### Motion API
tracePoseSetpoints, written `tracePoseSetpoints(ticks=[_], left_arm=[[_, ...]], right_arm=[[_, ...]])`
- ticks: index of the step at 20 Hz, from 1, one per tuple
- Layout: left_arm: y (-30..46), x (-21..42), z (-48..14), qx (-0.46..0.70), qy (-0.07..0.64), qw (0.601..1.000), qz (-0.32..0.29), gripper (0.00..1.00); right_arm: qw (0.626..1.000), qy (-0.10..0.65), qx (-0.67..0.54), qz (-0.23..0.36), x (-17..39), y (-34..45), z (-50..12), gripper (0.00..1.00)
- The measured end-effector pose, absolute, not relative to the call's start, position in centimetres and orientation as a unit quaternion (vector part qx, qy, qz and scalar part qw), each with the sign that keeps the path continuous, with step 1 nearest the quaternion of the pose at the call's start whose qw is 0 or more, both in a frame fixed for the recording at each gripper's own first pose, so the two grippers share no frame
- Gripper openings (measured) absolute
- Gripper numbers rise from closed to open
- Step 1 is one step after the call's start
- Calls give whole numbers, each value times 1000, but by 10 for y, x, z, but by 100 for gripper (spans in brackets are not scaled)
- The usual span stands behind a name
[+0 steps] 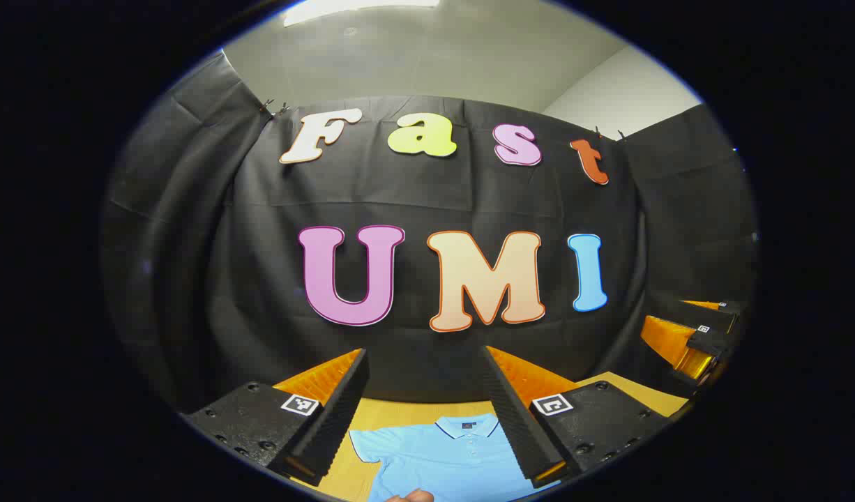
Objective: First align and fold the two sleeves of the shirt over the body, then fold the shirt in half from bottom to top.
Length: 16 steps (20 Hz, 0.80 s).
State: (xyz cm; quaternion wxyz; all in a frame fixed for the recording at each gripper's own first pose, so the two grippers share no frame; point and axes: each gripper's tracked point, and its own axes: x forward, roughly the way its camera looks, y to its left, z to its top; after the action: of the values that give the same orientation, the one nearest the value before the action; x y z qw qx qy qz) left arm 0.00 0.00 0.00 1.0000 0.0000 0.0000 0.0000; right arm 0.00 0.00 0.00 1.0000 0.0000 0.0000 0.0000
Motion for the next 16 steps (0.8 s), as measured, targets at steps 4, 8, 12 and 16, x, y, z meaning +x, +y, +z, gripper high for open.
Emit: tracePoseSetpoints(ticks=[4, 8, 12, 16], left_arm=[[-1, 3, -3, -4, 6, 1000, -3, 95], [0, 4, 2, 2, -1, 1000, -3, 94], [1, 4, 5, 4, -4, 1000, -4, 96], [4, 2, 5, 3, -5, 1000, -2, 93]], right_arm=[[1000, 3, 0, -3, 2, 0, 0, 96], [1000, -2, -1, -5, 3, 0, 2, 98], [1000, 2, -2, -5, 4, 1, -1, 98], [1000, 0, -3, -5, 5, 2, -1, 98]])
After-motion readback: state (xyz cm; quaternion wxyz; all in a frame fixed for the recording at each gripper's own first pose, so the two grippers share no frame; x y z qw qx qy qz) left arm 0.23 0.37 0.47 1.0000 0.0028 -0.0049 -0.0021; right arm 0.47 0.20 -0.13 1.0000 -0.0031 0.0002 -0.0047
